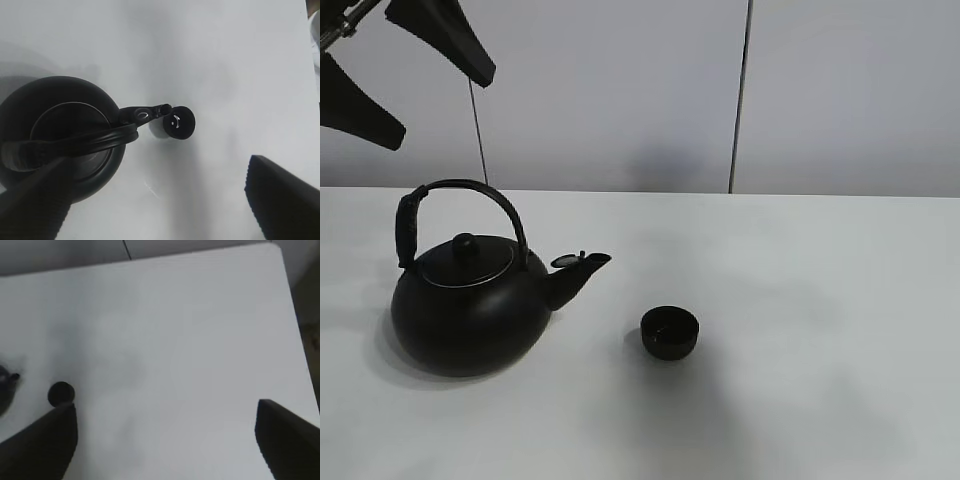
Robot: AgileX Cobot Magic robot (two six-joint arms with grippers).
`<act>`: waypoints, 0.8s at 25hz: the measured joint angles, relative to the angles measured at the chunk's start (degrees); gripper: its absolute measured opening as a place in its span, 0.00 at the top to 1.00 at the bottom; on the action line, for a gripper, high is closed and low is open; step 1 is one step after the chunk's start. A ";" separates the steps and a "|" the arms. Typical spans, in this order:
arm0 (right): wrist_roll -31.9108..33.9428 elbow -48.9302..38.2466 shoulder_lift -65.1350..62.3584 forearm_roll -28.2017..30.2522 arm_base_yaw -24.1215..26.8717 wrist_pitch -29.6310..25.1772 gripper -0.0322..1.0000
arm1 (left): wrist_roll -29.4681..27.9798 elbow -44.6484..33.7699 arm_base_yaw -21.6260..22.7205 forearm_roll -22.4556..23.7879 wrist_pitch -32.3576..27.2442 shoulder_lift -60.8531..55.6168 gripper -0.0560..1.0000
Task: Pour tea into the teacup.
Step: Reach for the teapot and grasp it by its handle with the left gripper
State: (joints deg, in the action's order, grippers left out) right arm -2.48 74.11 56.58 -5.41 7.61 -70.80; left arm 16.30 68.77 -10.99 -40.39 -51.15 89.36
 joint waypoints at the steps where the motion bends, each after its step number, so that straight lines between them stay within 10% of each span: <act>1: 0.83 -1.24 -3.83 0.00 0.00 0.16 0.33 | 0.00 0.00 0.00 0.00 0.00 0.00 0.32; 20: -7.00 -37.66 -57.34 0.30 0.00 4.51 0.35 | 0.00 0.00 0.00 0.00 0.06 0.00 0.32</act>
State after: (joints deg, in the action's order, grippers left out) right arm -9.48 36.45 -0.76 -5.11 7.61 -66.29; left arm 16.30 68.77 -10.99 -40.39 -51.09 89.36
